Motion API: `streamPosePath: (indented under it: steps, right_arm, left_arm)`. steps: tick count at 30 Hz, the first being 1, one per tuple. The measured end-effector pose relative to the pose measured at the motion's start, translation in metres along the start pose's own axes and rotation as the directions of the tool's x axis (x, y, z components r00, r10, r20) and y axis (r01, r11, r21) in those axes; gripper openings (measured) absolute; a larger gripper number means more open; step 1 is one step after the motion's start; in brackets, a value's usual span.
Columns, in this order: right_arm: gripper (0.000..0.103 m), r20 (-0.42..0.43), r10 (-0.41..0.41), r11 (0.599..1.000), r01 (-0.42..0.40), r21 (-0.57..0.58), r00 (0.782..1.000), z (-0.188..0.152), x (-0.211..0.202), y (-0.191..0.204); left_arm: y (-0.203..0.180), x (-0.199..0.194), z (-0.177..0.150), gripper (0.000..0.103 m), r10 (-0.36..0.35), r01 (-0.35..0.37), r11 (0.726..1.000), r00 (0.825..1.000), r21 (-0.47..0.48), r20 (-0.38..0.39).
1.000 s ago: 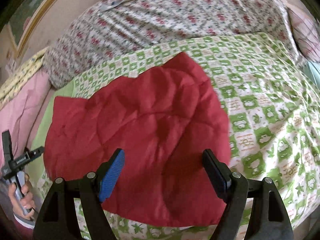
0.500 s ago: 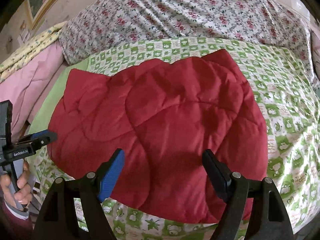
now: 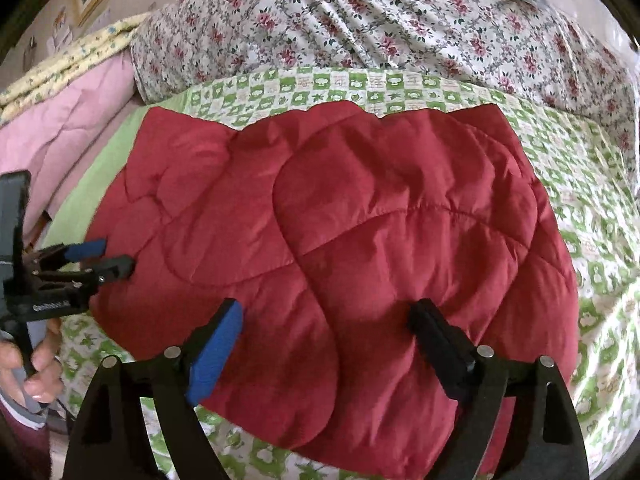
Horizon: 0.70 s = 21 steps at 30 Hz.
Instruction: Fold large clothes
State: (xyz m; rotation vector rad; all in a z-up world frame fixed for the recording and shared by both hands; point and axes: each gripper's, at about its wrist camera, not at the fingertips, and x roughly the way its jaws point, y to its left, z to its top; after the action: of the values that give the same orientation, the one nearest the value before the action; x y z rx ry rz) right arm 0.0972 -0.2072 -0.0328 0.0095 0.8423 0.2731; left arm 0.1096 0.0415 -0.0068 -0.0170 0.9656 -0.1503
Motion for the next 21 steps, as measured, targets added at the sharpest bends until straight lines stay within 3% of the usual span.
streamPosePath:
  steps: [11, 21]
  right_arm:
    - [0.091, -0.010, -0.055, 0.997, 0.055, 0.051, 0.998, 0.031, 0.032, -0.024]
    - [0.092, -0.061, -0.095, 0.985, 0.103, 0.142, 0.994, 0.062, 0.070, -0.062]
  left_arm:
    - [0.003, 0.030, 0.030, 0.103, 0.028, -0.029, 0.999, 0.999, -0.018, -0.015]
    - [0.010, 0.064, 0.063, 0.103, 0.071, -0.074, 0.996, 0.996, -0.049, -0.053]
